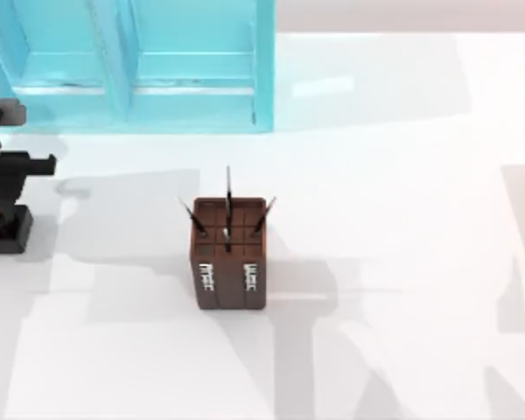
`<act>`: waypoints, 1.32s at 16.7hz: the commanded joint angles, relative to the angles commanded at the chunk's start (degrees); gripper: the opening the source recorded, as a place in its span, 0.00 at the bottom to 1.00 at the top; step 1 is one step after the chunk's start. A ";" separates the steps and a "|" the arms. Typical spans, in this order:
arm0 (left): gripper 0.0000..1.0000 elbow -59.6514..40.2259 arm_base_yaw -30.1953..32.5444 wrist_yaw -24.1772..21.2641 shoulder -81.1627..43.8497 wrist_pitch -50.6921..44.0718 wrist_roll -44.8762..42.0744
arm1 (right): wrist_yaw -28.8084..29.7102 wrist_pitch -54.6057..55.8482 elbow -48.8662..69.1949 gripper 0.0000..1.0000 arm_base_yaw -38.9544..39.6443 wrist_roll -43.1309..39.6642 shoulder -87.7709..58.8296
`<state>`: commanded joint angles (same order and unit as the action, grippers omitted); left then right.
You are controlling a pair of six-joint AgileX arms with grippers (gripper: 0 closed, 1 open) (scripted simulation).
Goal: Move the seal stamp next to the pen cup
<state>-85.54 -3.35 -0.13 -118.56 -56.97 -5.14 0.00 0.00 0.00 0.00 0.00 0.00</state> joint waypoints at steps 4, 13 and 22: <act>0.00 -4.21 2.56 0.00 -0.80 -4.10 3.05 | 0.00 0.00 0.00 1.00 0.00 0.00 0.00; 0.00 -32.08 18.83 -0.03 -1.65 -30.79 18.84 | 0.00 0.00 0.00 1.00 0.00 0.00 0.00; 0.00 -31.76 21.41 -0.06 0.52 -31.96 21.61 | 0.00 0.00 0.00 1.00 0.00 0.00 0.00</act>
<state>-117.30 18.06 -0.19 -118.04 -88.92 16.47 0.00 0.00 0.00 0.00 0.00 0.00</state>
